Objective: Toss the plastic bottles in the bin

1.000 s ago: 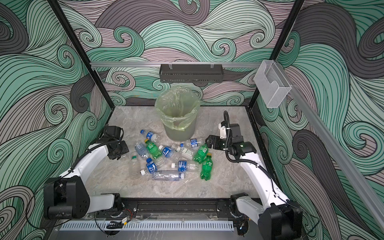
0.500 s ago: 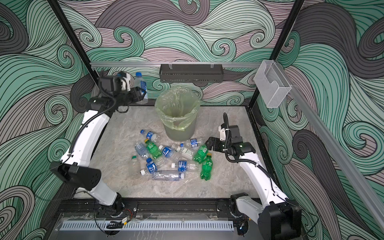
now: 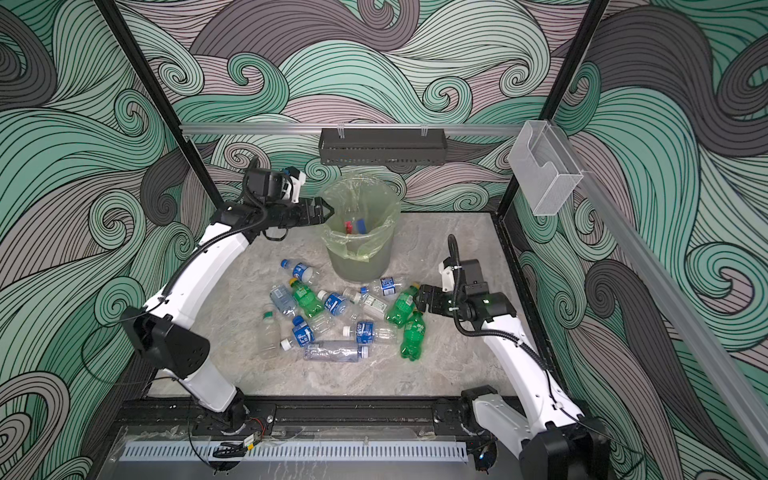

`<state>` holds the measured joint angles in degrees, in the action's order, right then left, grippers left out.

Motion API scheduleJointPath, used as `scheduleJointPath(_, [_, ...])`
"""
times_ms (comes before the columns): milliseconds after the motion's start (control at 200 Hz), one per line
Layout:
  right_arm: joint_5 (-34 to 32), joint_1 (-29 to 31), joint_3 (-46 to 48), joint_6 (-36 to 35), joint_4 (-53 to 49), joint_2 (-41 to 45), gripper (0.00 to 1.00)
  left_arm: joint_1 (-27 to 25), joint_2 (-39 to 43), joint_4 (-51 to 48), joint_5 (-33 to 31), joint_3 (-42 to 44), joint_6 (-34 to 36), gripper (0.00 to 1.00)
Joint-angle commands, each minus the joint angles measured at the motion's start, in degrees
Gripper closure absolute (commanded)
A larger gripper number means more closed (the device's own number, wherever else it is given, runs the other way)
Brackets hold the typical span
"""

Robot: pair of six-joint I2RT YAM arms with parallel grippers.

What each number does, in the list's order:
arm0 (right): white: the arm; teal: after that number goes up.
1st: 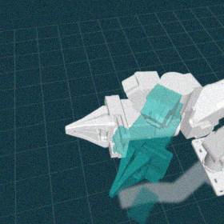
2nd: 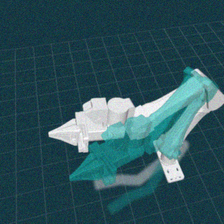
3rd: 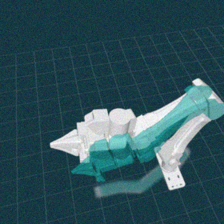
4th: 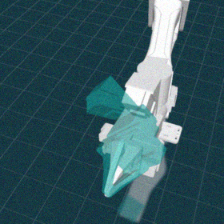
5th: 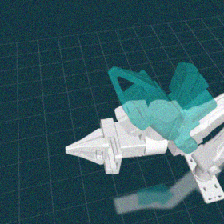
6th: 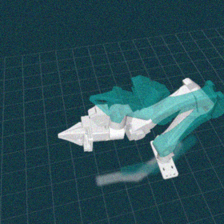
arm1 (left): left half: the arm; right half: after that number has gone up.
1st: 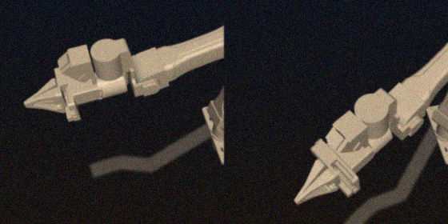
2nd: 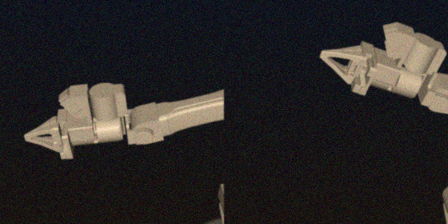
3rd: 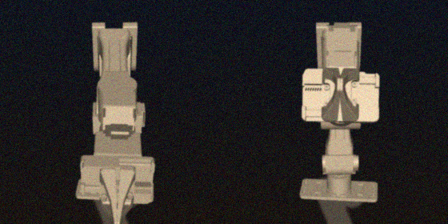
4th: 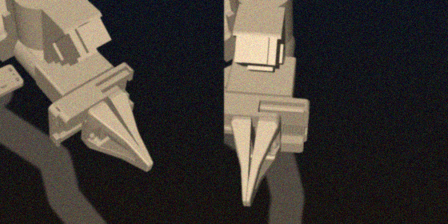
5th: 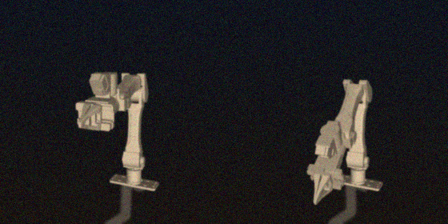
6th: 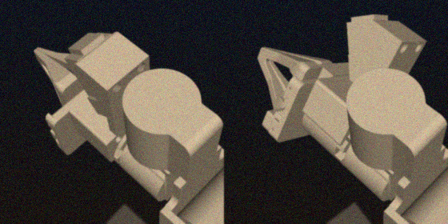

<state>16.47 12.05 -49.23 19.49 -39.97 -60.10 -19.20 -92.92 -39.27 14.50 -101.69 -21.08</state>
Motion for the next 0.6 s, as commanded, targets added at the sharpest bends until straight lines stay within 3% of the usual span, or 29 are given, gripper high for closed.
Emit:
scheduleJointPath(0, [0.7,0.6,0.3,-0.4,-1.4,-2.0,0.07,0.6,8.3,1.3,-3.7,6.0,2.3,0.04])
scheduleJointPath(310, [-0.1,6.5,1.4,3.3,-2.6,-5.9,0.1,2.1,27.4,-3.3,-17.1,29.0,3.8,0.01])
scheduleJointPath(596, [-5.8,10.6,4.7,8.6,-3.7,-8.3,0.16,3.6,37.6,-3.7,-21.5,42.6,-1.3,0.01])
